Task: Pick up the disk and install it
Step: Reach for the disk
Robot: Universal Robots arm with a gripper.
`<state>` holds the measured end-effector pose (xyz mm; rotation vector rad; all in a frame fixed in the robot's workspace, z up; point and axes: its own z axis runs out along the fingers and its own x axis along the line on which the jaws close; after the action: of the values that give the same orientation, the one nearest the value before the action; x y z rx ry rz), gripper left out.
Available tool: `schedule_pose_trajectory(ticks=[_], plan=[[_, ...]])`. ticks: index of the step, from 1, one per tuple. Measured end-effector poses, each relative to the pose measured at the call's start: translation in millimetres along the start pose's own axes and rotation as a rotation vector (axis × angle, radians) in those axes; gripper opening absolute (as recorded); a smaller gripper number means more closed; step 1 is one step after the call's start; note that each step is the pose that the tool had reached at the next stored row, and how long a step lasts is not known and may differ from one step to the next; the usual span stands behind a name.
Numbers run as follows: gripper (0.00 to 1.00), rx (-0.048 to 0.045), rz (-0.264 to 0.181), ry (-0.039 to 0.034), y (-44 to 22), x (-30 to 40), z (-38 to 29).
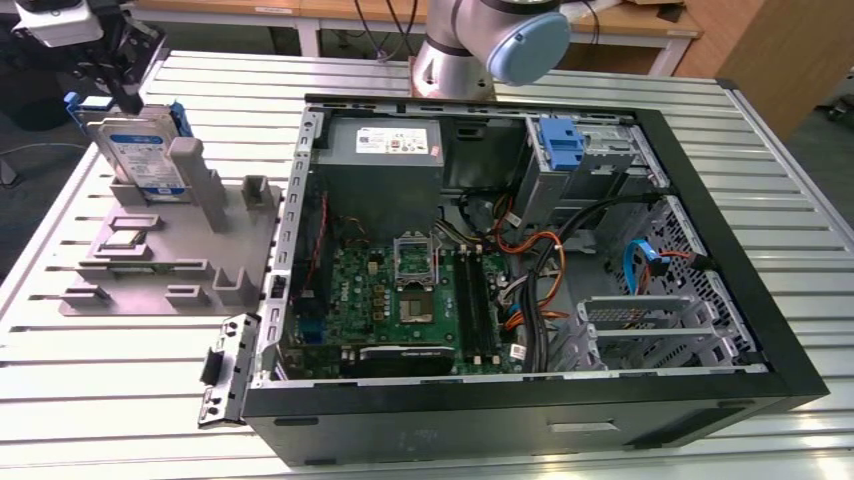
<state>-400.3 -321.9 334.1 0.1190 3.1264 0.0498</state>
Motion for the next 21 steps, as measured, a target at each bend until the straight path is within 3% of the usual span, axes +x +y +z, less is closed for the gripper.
schedule_pose_trajectory(ticks=[21], plan=[[0.10,-0.0116,0.000,0.0006,9.2,17.0,1.6]])
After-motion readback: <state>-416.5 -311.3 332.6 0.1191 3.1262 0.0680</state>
